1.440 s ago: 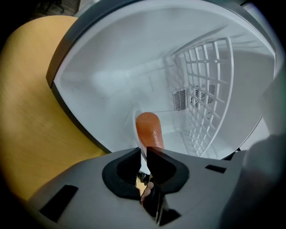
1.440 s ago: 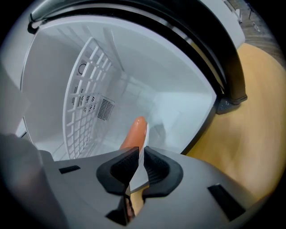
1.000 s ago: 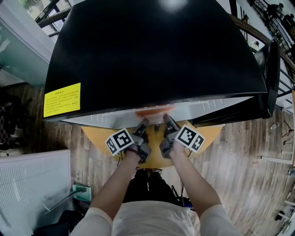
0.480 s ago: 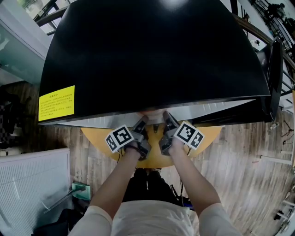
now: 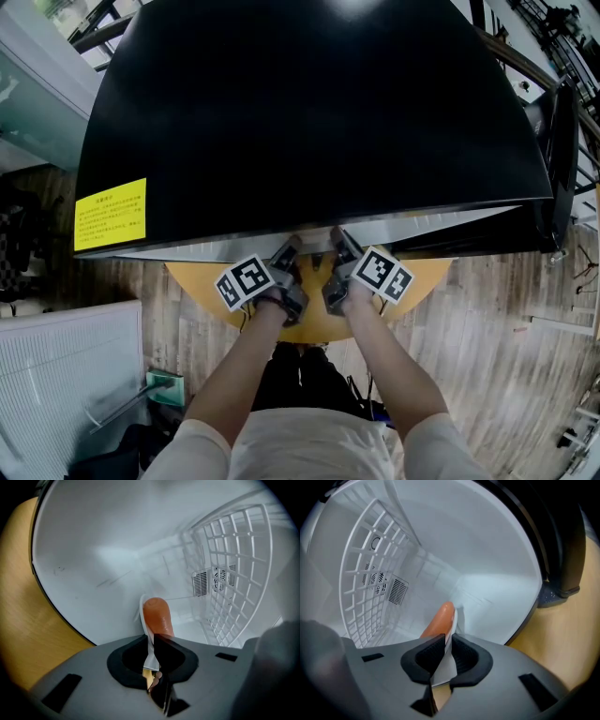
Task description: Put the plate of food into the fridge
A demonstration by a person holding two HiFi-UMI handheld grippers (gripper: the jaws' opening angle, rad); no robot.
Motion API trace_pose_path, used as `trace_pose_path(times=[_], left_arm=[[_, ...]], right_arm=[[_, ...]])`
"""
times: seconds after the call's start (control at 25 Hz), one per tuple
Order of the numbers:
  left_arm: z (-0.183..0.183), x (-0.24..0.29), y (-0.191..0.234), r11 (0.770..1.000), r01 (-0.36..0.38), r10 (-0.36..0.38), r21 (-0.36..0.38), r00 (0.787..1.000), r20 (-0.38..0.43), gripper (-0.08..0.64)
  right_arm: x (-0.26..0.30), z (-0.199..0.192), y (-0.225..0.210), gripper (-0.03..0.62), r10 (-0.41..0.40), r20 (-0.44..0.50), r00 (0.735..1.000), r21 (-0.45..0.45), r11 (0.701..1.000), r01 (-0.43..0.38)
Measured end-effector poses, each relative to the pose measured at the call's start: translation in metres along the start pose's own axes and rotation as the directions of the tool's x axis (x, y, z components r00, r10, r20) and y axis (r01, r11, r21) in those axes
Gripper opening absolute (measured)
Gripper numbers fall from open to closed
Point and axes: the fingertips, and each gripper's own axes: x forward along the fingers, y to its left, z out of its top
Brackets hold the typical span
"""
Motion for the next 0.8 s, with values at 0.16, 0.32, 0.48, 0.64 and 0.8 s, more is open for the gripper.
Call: trace_pose_path(times=[0.16, 0.32, 0.48, 0.64, 0.8], left_arm=[[-0.0006, 0.0013, 0.0011, 1.000, -0.009, 0.009, -0.001, 1.000, 0.003, 0.054], [-0.0011, 0.0022, 0.0036, 1.000, -0.022, 0.022, 0.000, 1.000, 0.001, 0.054], [-0.0015, 0.0024, 0.0039, 0.999, -0.038, 0.039, 0.024, 0.999, -0.006, 0.057], [-0.0020, 0.0026, 0.0040, 0.998, -0.054, 0.054, 0.032, 0.999, -0.007, 0.060], [-0.0021, 0.0026, 0.0049, 0.997, -0.066, 0.066, 0.029, 0.998, -0.006, 0.066]], right_arm=[[0.0011, 0.0005, -0.0017, 0.057, -0.010, 0.000, 1.000, -0.008, 1.000, 0.010], [0.0026, -0.0005, -0.0036, 0.060, -0.023, -0.006, 1.000, -0.029, 0.999, 0.023], [0.0028, -0.0006, -0.0033, 0.064, -0.043, -0.009, 0.999, -0.059, 0.997, 0.042], [0.0024, -0.0005, -0.0020, 0.064, -0.058, -0.009, 0.998, -0.090, 0.994, 0.057], [0.0029, -0.0005, -0.0006, 0.066, -0.078, -0.016, 0.997, -0.131, 0.989, 0.075]])
